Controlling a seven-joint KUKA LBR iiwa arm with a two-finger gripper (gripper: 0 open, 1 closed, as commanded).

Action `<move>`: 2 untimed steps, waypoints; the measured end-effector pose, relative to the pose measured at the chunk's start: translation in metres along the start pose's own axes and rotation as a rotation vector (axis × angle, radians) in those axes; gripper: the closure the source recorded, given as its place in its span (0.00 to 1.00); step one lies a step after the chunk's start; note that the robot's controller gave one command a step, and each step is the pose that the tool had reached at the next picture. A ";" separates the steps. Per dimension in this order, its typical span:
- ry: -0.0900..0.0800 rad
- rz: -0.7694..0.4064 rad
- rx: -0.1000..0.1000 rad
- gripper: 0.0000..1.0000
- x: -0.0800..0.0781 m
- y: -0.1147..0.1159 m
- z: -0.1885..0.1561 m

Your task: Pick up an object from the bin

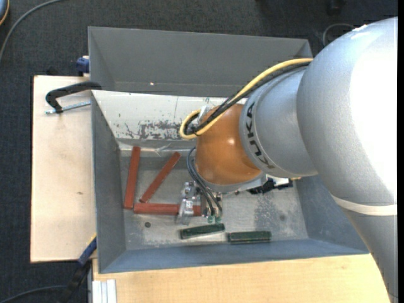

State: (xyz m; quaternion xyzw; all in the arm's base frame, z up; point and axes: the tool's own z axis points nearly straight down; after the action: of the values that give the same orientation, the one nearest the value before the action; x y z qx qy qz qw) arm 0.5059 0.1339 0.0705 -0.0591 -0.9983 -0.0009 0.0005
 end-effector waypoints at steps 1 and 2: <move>-0.015 -0.115 -0.003 1.00 -0.011 0.001 -0.135; -0.006 -0.115 0.000 0.00 -0.010 0.000 -0.130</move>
Offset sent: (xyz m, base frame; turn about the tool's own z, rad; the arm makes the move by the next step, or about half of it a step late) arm 0.0085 -0.0022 0.1289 -0.1144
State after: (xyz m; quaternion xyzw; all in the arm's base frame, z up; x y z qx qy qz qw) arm 0.5155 0.1326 0.2004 -0.0016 -1.0000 -0.0008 -0.0024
